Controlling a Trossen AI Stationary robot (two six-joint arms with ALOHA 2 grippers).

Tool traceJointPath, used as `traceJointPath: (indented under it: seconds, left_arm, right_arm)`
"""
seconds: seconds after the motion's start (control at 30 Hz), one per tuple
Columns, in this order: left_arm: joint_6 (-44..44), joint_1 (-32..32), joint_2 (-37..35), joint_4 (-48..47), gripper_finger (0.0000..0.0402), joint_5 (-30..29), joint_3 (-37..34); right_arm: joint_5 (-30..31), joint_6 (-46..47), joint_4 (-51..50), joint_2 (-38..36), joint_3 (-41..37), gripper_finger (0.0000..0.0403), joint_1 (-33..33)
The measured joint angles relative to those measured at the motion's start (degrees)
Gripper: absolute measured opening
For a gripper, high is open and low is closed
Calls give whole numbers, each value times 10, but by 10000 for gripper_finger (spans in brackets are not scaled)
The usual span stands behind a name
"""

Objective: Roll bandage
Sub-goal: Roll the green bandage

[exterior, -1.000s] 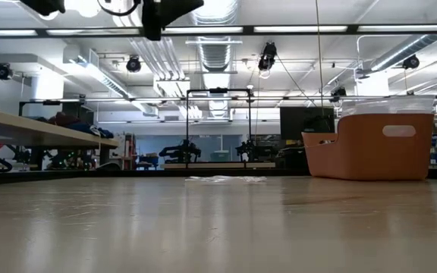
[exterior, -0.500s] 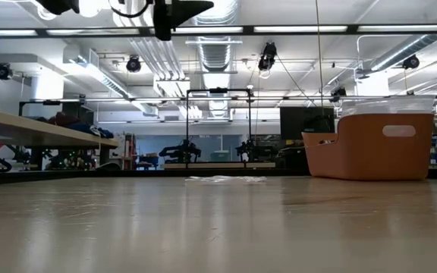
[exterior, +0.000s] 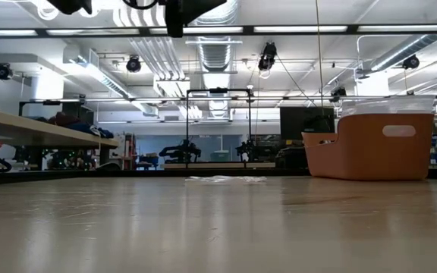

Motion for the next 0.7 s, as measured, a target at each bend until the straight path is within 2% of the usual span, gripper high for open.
traceJointPath:
  seconds: [0.2, 0.3, 0.37, 0.43, 0.57, 0.6, 0.7]
  left_arm:
    - [63, 0, 0, 0, 321, 6, 6]
    - [87, 0, 0, -2, 293, 6, 6]
    - [89, 0, 0, -2, 257, -2, 6]
    - [90, 0, 0, -2, 201, -7, 6]
    - [109, -1, 0, -4, 43, -7, 6]
    - [115, -1, 0, -5, 23, -8, 6]
    - [152, -1, -6, -21, 18, -20, 6]
  right_arm:
    - [-46, 30, 0, 0, 0, 3, 0]
    - [-78, 46, 0, 1, 0, 3, 0]
    - [-93, 58, 0, 1, 0, 3, 0]
    - [-94, 63, 0, 1, 0, 3, 0]
    - [-94, 72, -18, 1, 0, 3, 0]
    - [-94, 73, -26, 1, 0, 3, 0]
    - [-94, 83, -47, 1, 0, 3, 0]
